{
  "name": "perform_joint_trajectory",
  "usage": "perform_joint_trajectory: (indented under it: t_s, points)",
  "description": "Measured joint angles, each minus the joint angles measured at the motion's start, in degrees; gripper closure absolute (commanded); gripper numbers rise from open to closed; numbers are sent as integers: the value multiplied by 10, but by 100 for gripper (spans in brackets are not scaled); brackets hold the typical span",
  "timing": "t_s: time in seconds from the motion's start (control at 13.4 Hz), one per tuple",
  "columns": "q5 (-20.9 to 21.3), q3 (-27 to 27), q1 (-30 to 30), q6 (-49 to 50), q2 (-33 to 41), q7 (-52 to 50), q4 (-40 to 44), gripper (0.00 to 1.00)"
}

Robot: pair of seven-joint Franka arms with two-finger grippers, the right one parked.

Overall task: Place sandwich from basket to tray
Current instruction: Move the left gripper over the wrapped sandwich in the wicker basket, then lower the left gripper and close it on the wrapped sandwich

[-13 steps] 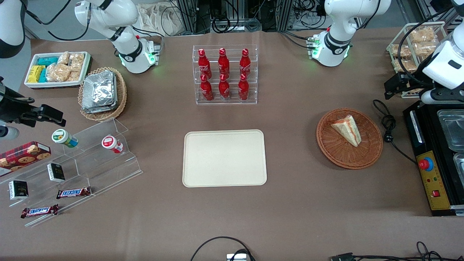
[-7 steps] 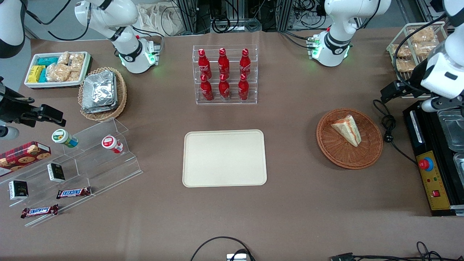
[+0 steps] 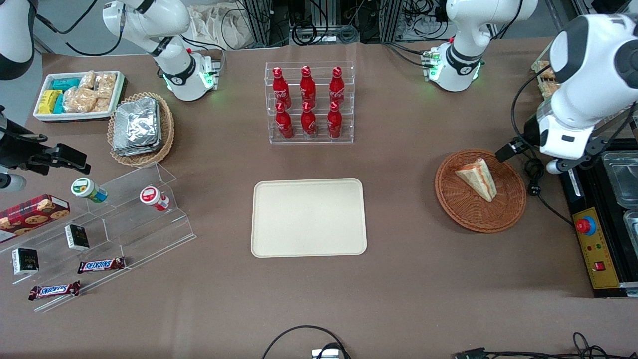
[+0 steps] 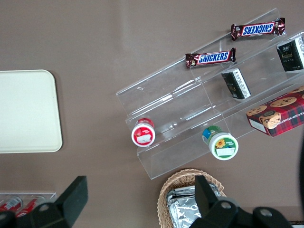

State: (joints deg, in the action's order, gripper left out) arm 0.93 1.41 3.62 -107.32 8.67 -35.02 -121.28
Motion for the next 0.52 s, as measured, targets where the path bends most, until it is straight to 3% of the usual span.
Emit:
perform_joint_trajectory:
  t_s: [0.52]
  points:
    - [-5,-4,-8,-218,17,-52,-189,0]
